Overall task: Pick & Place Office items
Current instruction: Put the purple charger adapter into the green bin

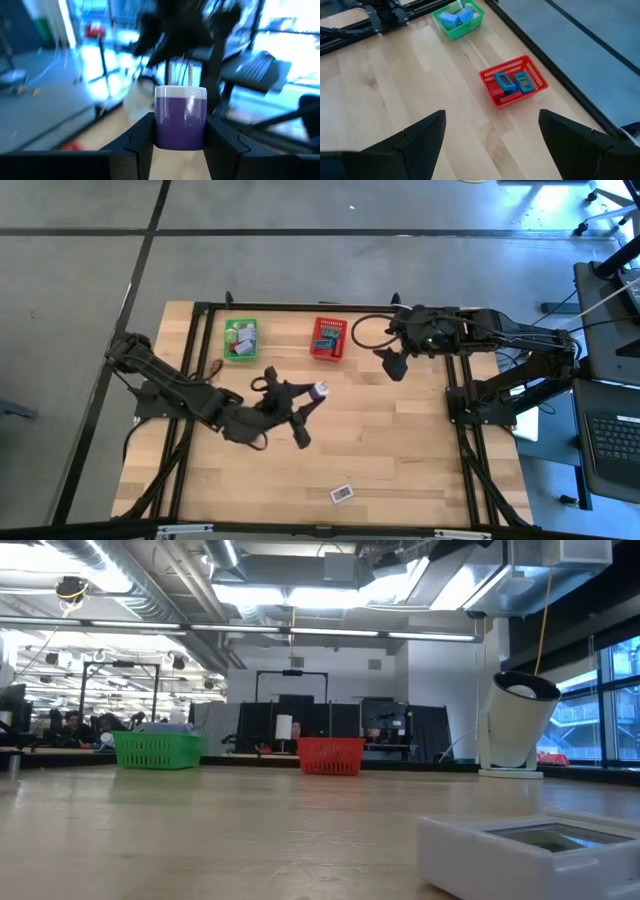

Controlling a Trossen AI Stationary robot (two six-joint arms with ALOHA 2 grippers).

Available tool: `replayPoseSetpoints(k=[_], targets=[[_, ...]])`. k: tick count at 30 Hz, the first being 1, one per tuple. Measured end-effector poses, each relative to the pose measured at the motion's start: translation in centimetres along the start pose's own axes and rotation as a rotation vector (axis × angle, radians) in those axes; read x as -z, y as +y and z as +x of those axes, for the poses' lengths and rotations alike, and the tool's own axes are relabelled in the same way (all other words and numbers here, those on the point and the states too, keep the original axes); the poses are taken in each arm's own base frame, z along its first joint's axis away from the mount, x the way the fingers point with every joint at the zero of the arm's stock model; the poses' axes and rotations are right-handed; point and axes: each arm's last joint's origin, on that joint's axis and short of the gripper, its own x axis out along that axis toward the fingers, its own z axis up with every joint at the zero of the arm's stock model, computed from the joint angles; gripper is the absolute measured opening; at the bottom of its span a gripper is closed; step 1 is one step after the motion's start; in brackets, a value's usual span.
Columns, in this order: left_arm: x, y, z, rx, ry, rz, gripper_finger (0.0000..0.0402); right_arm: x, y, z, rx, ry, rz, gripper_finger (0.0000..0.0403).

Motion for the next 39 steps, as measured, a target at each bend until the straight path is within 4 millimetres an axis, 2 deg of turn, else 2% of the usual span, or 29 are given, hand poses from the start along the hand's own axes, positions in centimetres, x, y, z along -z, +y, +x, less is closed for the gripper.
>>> replayPoseSetpoints(k=[8, 14, 22, 25, 29, 33, 36, 39], targets=[[-3.6, -0.6, -0.1, 0.232, -0.239, 0.090, 0.0133, 0.0, -0.1, 0.0, 0.037, -0.013, -0.001, 0.0320], [-5.3, 0.4, 0.9, 0.235, -0.374, 0.103, 0.0134, 0.0, -0.1, 0.0, 0.039, -0.013, -0.001, 0.0320], [-5.4, 2.5, 3.7, 0.184, -0.337, 0.097, 0.0134, 0.0, -0.1, 0.0, 0.039, -0.013, -0.002, 0.0320], [-5.4, 3.5, 4.1, 0.133, -0.292, 0.104, 0.0134, 0.0, -0.1, 0.0, 0.039, -0.013, -0.002, 0.0320], [-6.2, 5.9, 3.1, 0.017, -0.218, 0.109, 0.0134, 0.1, -0.1, 0.2, 0.041, -0.007, -0.012, 0.0320], [-6.4, 9.0, 1.6, -0.083, -0.088, 0.132, 0.0134, 0.8, -0.1, 1.1, 0.078, 0.021, -0.041, 0.0320], [-5.8, 11.8, 0.9, -0.174, 0.032, 0.114, 0.0134, 1.7, -0.2, 2.3, 0.133, 0.038, -0.058, 0.0320], [-4.3, 14.5, 0.5, -0.291, 0.192, 0.098, 0.0134, 2.6, -0.2, 3.6, 0.161, 0.053, -0.073, 0.0320]])
